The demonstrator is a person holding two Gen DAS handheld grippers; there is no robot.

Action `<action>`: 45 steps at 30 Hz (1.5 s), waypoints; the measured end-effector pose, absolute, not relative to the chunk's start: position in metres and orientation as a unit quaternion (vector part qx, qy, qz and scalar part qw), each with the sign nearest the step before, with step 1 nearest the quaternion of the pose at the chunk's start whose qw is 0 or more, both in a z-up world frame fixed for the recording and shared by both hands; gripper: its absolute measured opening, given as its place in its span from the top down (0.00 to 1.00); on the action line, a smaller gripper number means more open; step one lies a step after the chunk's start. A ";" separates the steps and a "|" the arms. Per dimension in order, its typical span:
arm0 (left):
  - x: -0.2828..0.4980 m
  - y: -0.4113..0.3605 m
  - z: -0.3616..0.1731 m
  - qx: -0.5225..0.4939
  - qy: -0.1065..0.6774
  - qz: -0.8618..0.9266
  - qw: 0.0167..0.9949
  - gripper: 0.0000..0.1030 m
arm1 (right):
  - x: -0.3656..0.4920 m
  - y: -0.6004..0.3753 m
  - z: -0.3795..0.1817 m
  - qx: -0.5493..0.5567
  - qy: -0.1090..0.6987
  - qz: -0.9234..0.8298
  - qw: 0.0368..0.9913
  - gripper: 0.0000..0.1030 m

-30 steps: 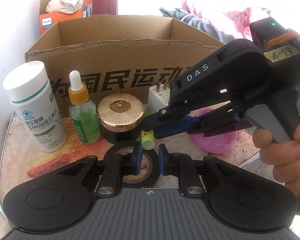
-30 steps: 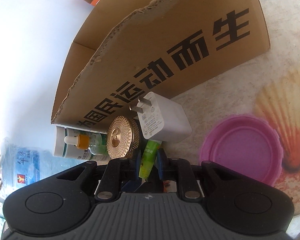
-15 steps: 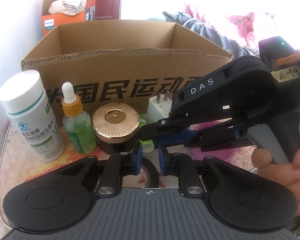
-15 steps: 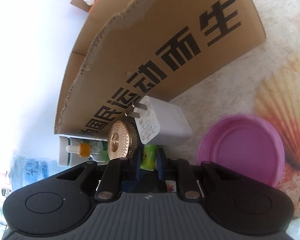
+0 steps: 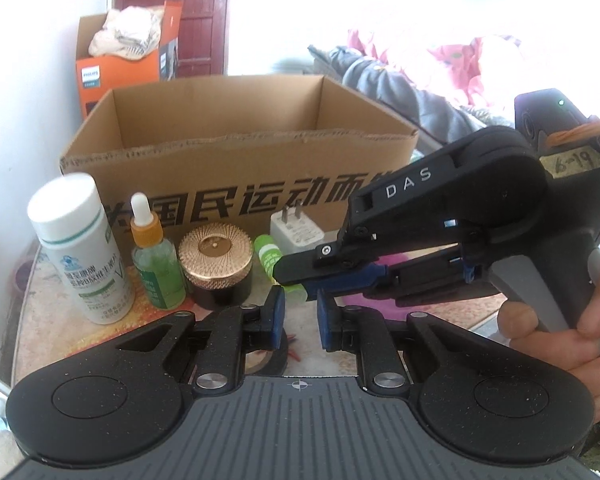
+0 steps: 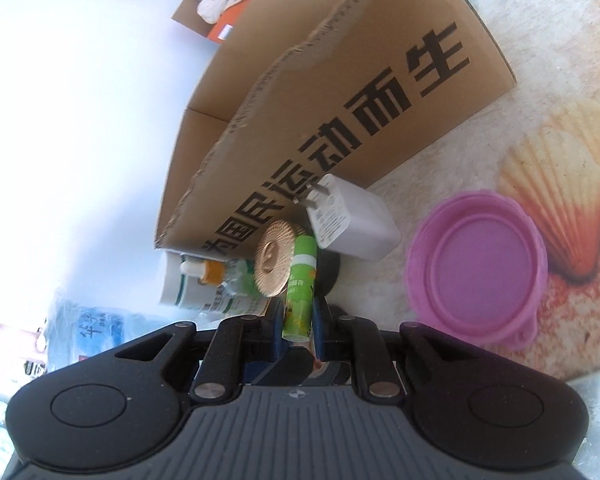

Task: Organize rigid objects
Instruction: 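Close the right tool around the green glue stick, then lift the green glue stick with the right tool and carry it over the box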

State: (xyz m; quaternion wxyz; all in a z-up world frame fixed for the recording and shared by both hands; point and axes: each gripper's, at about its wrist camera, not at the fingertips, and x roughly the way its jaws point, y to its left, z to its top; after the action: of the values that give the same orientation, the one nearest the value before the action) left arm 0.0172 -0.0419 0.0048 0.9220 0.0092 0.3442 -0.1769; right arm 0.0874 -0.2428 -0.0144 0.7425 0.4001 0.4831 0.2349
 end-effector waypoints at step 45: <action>0.008 -0.075 -0.022 -0.006 0.419 -0.261 0.870 0.80 | 0.059 -0.278 -0.026 0.288 0.470 0.181 0.815 0.86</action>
State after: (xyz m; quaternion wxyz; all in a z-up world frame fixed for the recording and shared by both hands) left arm 0.0083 -0.0747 -0.0222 0.8699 -0.0056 0.4186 -0.2609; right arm 0.0591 -0.2776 -0.0259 0.8147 0.2877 0.4697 0.1815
